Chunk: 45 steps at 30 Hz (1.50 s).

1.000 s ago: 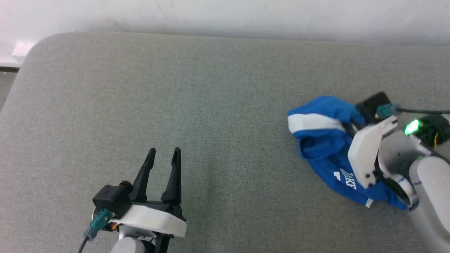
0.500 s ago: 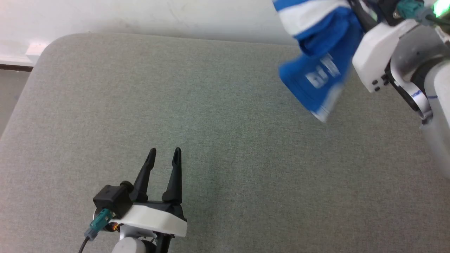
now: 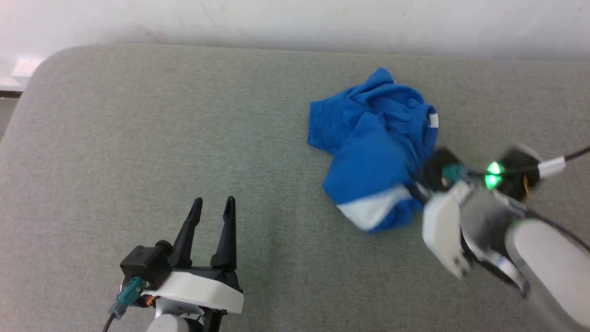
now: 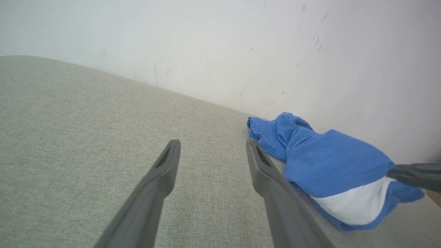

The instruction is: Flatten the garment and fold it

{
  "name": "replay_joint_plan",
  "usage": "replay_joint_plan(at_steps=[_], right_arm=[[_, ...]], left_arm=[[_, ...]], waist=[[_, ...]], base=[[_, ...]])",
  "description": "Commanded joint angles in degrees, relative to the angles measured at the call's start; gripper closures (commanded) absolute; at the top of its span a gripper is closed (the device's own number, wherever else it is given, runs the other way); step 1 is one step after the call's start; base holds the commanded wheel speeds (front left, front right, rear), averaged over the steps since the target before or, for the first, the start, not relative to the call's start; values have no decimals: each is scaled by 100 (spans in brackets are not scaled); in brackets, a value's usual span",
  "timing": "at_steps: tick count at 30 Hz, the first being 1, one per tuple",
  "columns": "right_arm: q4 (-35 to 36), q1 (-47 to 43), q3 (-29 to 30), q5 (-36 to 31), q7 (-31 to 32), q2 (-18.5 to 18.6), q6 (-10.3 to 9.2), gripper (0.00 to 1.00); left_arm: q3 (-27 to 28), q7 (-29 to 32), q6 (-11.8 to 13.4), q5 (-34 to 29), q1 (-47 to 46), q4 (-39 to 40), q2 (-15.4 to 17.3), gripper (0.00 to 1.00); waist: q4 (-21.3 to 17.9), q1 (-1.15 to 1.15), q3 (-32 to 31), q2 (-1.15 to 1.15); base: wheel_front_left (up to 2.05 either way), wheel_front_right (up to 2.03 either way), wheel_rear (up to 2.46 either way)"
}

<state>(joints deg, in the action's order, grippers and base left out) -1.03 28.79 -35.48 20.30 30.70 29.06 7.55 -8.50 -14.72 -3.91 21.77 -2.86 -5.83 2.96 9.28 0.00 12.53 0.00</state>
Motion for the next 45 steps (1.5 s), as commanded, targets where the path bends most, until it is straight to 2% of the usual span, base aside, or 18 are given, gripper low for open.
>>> replay_joint_plan(at_steps=[1,5,7,8,9,15,19,23,29,32,37,38,39,40,41,45], right_arm=[[57,-150,-2,80,120,124,-6,100],[347,-903,30,588,1003,635,-6,100],[474,-1133,236,650,1230,725,-6,100],[535,-1202,428,594,1209,681,-6,35],[611,-1245,594,491,1124,612,-6,0],[940,-1465,1901,-348,-26,-231,-6,0],[1144,-1610,2222,-824,-534,-663,-6,0],[1167,-1478,1811,-880,-500,-701,-6,0],[1003,-991,517,-156,650,-364,-6,0],[778,-735,176,65,1102,-238,-6,0],[62,-472,-195,72,1593,-56,-6,0],[-67,-437,-256,56,1656,-42,-6,5],[-163,-392,-314,25,1675,-33,-6,55],[-238,-351,-359,6,1670,-37,-6,82],[-291,-318,-388,12,1642,-62,-6,100],[-273,-80,-429,20,1149,-250,-6,100]], left_arm=[[12,-28,20,10,-4,6,-8,0],[-5,-28,-1,-1,-48,-30,-8,0],[1,-28,-9,-3,-60,-48,-8,0],[12,-28,-10,-6,-59,-55,-8,0],[14,-28,-14,-10,-57,-63,-8,0],[0,-28,-40,-17,-55,-102,-8,0],[7,-28,-54,-20,-45,-98,-8,0],[-7,-28,-60,-3,-37,-130,-8,0],[-121,-28,-46,102,-67,-191,-8,0],[-173,-28,-28,151,-71,-210,-8,0],[-249,-28,-12,197,-77,-243,-8,0],[-257,-28,-11,199,-74,-249,-8,0],[-263,-28,-10,200,-70,-256,-8,0],[-266,-28,-9,197,-64,-264,-8,0],[-268,-28,-7,195,-56,-275,-8,0],[-251,-28,22,182,4,-328,-8,0]], waist=[[-86,0,32,0],[-198,0,37,0],[-255,0,20,0],[-285,0,12,0],[-306,0,3,0],[-302,0,-61,0],[-224,0,-41,0],[-112,0,-27,0],[128,0,-41,0],[238,0,-40,0],[404,0,-40,0],[427,0,-46,0],[444,0,-54,0],[458,0,-67,0],[467,0,-90,0],[442,0,-238,0]], base=[[0,0,0],[0,0,0],[0,0,0],[0,0,0],[0,0,0],[0,0,0],[0,0,0],[0,0,0],[0,0,0],[0,0,0],[0,0,0],[0,0,0],[0,0,0],[0,0,0],[0,0,0],[0,0,0]])
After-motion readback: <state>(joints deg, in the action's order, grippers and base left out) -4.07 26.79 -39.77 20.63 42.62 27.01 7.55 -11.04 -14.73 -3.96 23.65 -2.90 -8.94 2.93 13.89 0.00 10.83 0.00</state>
